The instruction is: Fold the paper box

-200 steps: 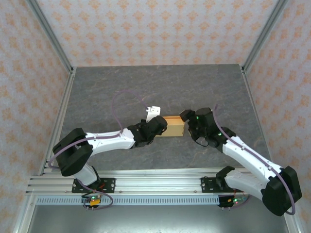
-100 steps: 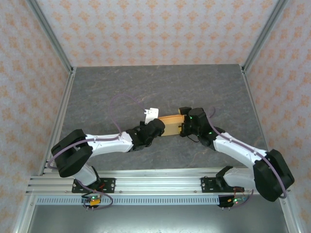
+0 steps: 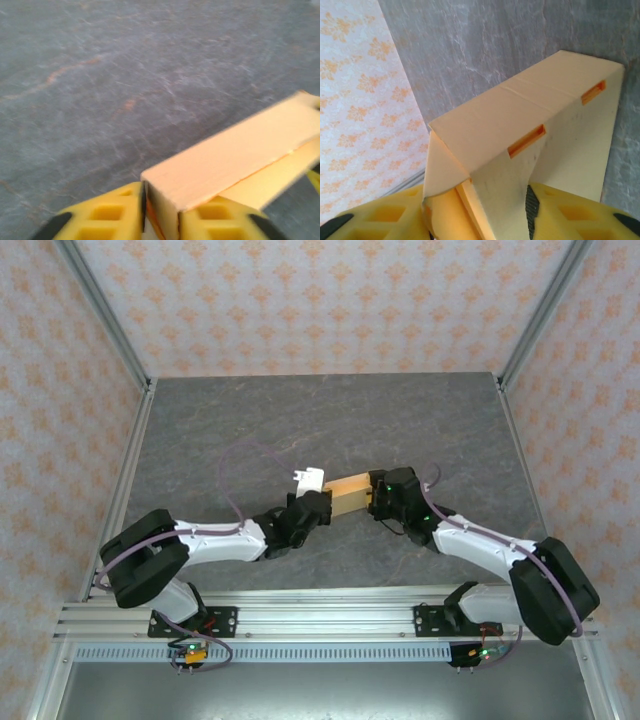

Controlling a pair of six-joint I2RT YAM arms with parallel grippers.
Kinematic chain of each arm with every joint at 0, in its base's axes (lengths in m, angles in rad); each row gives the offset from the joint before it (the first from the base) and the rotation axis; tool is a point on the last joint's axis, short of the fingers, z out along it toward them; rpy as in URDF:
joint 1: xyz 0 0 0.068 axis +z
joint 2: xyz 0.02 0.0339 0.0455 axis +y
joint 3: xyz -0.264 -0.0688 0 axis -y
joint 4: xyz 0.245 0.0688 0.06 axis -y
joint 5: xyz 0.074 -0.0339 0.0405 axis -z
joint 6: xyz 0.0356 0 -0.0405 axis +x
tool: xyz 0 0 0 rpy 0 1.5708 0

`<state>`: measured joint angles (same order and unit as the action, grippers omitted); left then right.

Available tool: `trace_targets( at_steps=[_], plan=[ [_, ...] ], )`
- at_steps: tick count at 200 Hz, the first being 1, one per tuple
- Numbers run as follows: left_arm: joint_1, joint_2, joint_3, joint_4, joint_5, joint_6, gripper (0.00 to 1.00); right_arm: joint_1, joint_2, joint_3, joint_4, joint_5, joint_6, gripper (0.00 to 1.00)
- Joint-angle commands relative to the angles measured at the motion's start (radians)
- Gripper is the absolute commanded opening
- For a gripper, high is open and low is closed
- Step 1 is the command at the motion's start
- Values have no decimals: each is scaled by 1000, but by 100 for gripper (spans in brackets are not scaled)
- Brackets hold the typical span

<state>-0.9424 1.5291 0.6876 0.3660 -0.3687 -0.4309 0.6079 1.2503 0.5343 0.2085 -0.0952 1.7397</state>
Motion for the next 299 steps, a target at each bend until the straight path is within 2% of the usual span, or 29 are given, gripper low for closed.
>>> trace_targets(
  at_steps=[1,21,45,63,68,73,80,86,96,113,131,157,223,251,273,299],
  plan=[
    [-13,-41,-59,131,131,32,46,1,28,-26,-6,70,-3,48],
    [-13,-90,-71,121,154,50,58,3,25,-44,-8,89,4,48],
    [-13,-162,-91,138,283,53,65,3,21,-58,-11,99,5,48],
    [-13,-221,-84,104,326,54,69,3,25,-73,6,107,-2,48],
    [-13,-242,-77,83,329,66,74,4,26,-77,7,107,0,47],
    [-12,-266,-65,41,315,56,84,4,27,-81,7,107,0,47],
    [-9,-291,-28,-49,247,18,95,3,27,-85,9,109,-1,47],
    [0,-304,10,-143,196,-7,99,3,28,-86,8,109,-5,47],
    [36,-300,69,-231,220,16,100,3,26,-87,8,107,-17,47],
    [108,-241,134,-275,366,68,100,3,22,-83,5,97,-53,48],
    [153,-167,193,-346,365,60,100,4,15,-80,-4,88,-67,47],
    [202,-93,191,-325,362,0,99,4,-10,-95,-20,93,-66,48],
    [210,14,114,-231,301,-57,89,6,-61,-89,-96,99,-95,48],
    [209,11,18,-132,287,-65,88,6,-61,-77,-116,97,-104,49],
    [209,49,0,-124,272,-55,88,6,-61,-57,-122,87,-158,52],
    [209,80,-29,-78,270,-66,87,6,-124,57,-355,117,-316,62]
  ],
)
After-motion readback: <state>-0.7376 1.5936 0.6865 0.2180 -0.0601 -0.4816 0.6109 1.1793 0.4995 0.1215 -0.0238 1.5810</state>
